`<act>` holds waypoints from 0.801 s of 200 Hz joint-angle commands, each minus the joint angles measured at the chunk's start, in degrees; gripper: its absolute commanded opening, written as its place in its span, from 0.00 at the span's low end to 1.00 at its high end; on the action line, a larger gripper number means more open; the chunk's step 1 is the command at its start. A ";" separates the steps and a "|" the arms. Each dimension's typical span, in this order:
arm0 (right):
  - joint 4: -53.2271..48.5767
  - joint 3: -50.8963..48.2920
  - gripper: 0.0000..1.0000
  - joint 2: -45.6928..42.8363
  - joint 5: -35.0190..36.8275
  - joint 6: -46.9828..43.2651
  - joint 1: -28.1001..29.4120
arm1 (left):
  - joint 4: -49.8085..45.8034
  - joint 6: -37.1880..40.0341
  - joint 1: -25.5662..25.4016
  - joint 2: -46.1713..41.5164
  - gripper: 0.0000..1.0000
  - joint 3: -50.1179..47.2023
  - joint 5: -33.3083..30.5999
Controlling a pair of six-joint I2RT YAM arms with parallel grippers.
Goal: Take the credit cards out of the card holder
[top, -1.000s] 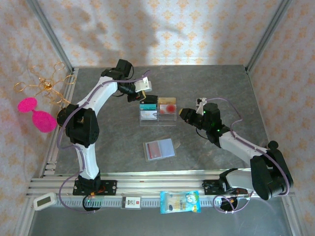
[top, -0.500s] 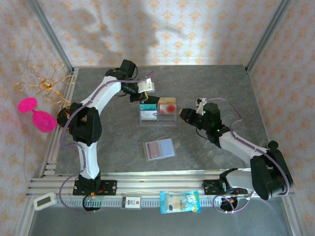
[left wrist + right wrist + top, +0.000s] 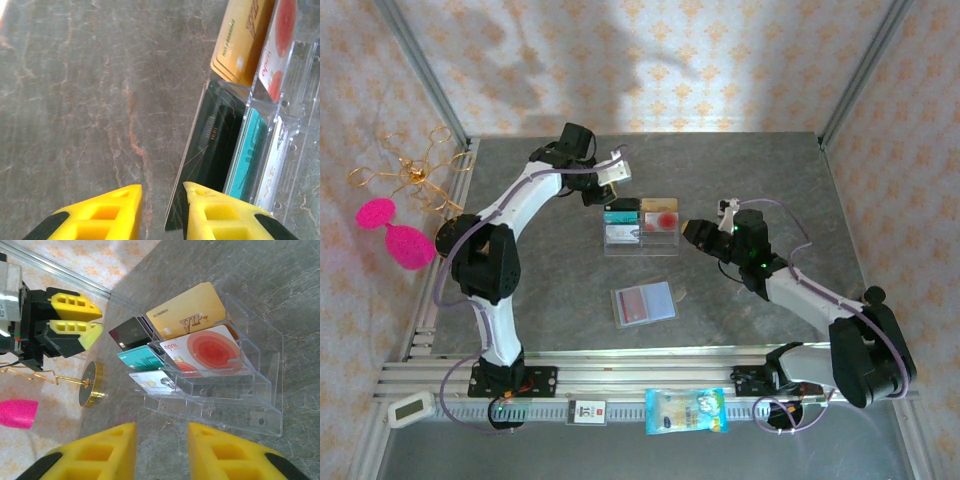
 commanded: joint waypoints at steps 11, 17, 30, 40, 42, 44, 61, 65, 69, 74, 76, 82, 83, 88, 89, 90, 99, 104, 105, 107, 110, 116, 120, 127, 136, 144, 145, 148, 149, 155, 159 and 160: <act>-0.48 0.02 0.46 -2.33 0.02 -0.43 -0.42 | 6.77 -5.32 -0.22 -7.25 0.31 -2.67 -0.80; -1.16 0.01 0.48 -2.34 -0.04 -0.65 -0.34 | 7.86 -6.90 -0.22 -8.11 0.31 -2.93 -0.87; -1.80 -0.21 0.49 -2.34 0.20 -1.11 0.56 | 9.29 -10.86 -0.04 -9.95 0.30 -2.59 0.95; -3.22 -0.03 0.49 -2.35 1.84 -2.37 2.78 | 11.33 -15.10 -0.11 -11.79 0.30 -2.81 3.07; -3.65 0.11 0.49 -2.34 2.35 -2.68 3.18 | 11.90 -16.24 -0.08 -12.22 0.30 -3.00 3.67; -4.20 0.27 0.49 -2.39 2.85 -3.06 3.74 | 12.55 -17.38 -0.05 -12.68 0.30 -3.23 4.32; -8.06 1.89 0.49 -2.18 8.46 -6.38 9.65 | 22.13 -29.24 -0.22 -18.31 0.30 -9.44 9.86; -8.88 2.17 0.49 -1.96 10.02 -7.00 10.88 | 26.15 -33.70 -0.30 -20.09 0.30 -11.89 10.30; -9.53 2.34 0.49 -1.72 11.32 -7.51 12.36 | 31.06 -38.05 -0.38 -21.86 0.30 -15.45 11.14; -10.18 2.46 0.49 -1.47 13.06 -7.88 14.00 | 36.49 -43.15 -0.48 -24.13 0.30 -19.64 11.96; -10.38 2.47 0.50 -1.35 13.79 -8.12 14.73 | 39.17 -45.36 -0.55 -25.04 0.30 -21.43 12.28; -11.08 2.50 0.50 -0.93 15.64 -8.42 16.61 | 46.54 -51.42 -0.82 -27.83 0.29 -26.76 12.07; -11.22 2.53 0.50 -0.84 15.88 -8.47 16.77 | 47.86 -52.75 -0.87 -28.29 0.29 -27.86 11.92; -11.84 2.70 0.50 -0.41 16.88 -8.79 18.27 | 54.06 -58.14 -1.23 -30.59 0.30 -32.83 11.03; -11.95 2.72 0.50 -0.32 17.07 -8.88 18.53 | 55.22 -59.10 -1.30 -31.07 0.30 -33.80 10.92; -12.09 2.72 0.50 -0.23 17.29 -8.92 18.79 | 56.46 -59.58 -1.37 -31.53 0.30 -34.77 10.82; -13.17 3.19 0.49 0.93 19.57 -9.56 21.88 | 66.18 -68.48 -2.18 -35.36 0.31 -43.33 8.39; -14.16 3.51 0.50 1.68 20.81 -9.88 23.53 | 70.45 -72.42 -2.61 -37.26 0.32 -47.65 6.38; -14.34 3.56 0.50 1.82 21.14 -9.99 23.84 | 71.11 -72.79 -2.69 -37.70 0.32 -48.42 6.00; -14.71 3.84 0.49 2.17 21.68 -10.21 24.33 | 72.28 -74.28 -2.86 -38.23 0.32 -49.96 5.45; -15.24 4.18 0.49 2.67 22.33 -10.58 25.46 | 73.71 -76.06 -3.05 -39.40 0.32 -52.16 4.43; -16.21 4.77 0.49 3.70 24.03 -11.20 27.50 | 75.68 -79.44 -3.29 -41.51 0.32 -56.26 2.58; -16.76 5.10 0.49 4.60 25.14 -11.58 28.85 | 76.56 -81.76 -3.44 -42.77 0.33 -58.76 1.02; -17.71 5.87 0.49 6.18 27.15 -12.21 31.13 | 77.26 -85.08 -3.54 -44.81 0.35 -62.30 -0.34; -19.03 6.93 0.49 8.32 29.45 -12.97 33.93 | 76.31 -86.91 -3.85 -47.37 0.35 -66.36 -1.08; -19.95 8.04 0.49 10.47 31.64 -13.50 36.18 | 74.50 -89.59 -4.44 -49.65 0.34 -69.52 -2.32; -20.09 8.15 0.49 10.65 31.96 -13.52 36.49 | 74.32 -89.77 -4.48 -49.92 0.34 -69.90 -2.44; -20.44 8.53 0.49 11.42 32.86 -13.68 37.24 | 73.83 -90.09 -4.65 -50.84 0.34 -71.05 -2.80; -20.51 8.66 0.49 11.70 33.01 -13.69 37.37 | 73.63 -90.28 -4.77 -51.00 0.34 -71.41 -2.85; -21.11 9.31 0.49 12.93 34.47 -13.67 38.79 | 72.35 -90.88 -5.22 -52.94 0.34 -73.60 -3.98; -21.37 9.74 0.48 13.94 35.06 -13.71 39.43 | 71.47 -91.70 -5.61 -54.16 0.34 -75.07 -4.90; -21.37 9.84 0.48 14.15 35.17 -13.71 39.61 | 71.31 -91.88 -5.73 -54.50 0.33 -75.44 -5.13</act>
